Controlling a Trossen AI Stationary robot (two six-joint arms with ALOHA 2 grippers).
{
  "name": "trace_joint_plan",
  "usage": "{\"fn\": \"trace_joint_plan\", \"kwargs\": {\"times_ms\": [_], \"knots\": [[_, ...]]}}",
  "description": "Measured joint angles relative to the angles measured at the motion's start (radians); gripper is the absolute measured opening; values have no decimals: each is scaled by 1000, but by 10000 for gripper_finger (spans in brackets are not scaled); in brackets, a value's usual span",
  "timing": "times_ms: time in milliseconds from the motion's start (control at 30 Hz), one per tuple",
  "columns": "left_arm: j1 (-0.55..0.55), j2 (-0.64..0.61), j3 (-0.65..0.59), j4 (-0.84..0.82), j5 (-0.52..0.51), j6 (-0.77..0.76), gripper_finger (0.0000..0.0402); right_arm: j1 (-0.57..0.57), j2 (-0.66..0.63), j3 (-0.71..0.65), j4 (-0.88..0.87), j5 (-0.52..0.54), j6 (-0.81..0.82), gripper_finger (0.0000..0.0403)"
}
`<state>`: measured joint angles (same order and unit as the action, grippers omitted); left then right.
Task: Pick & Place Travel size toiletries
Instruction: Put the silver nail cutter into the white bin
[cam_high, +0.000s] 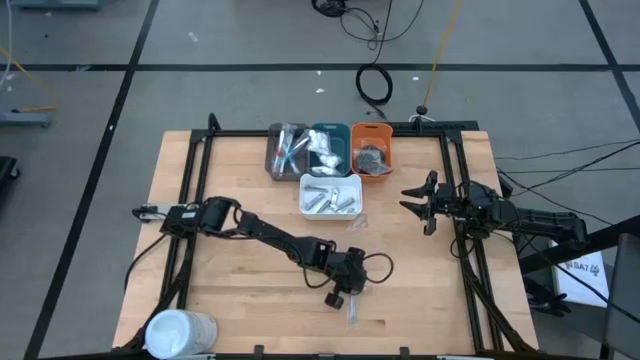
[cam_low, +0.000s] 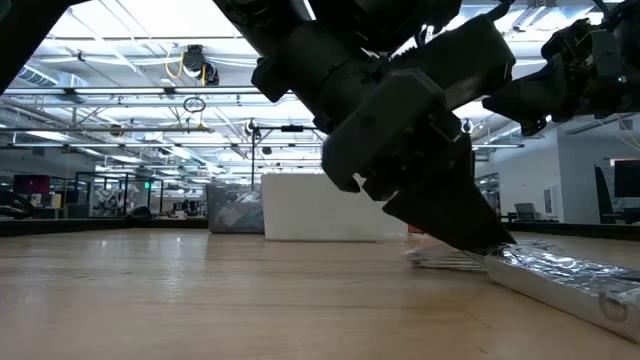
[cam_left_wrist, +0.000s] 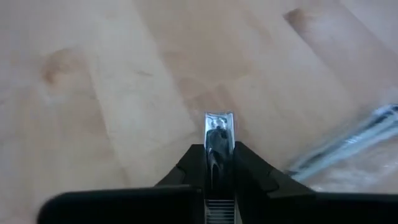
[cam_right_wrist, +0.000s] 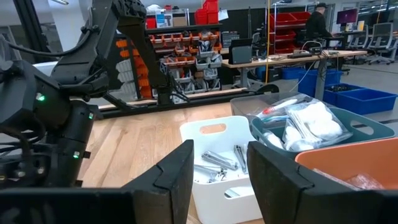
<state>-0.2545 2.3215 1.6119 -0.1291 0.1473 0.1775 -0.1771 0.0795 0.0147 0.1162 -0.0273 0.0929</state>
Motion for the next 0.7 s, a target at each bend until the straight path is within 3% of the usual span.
{"fn": "trace_joint_plan", "kwargs": {"times_ms": [133, 267, 500, 700], "knots": [[11, -3, -1, 4, -9, -19, 33, 0, 0, 0, 0, 0, 0, 141], [10, -46, -7, -27, -15, -15, 47, 0, 0, 0, 0, 0, 0, 141], [11, -218, -3, -30, -26, 0, 38, 0, 0, 0, 0, 0, 0, 141], [14, -335, -4, -119, -97, 41, 38, 0, 0, 0, 0, 0, 0, 141]]}}
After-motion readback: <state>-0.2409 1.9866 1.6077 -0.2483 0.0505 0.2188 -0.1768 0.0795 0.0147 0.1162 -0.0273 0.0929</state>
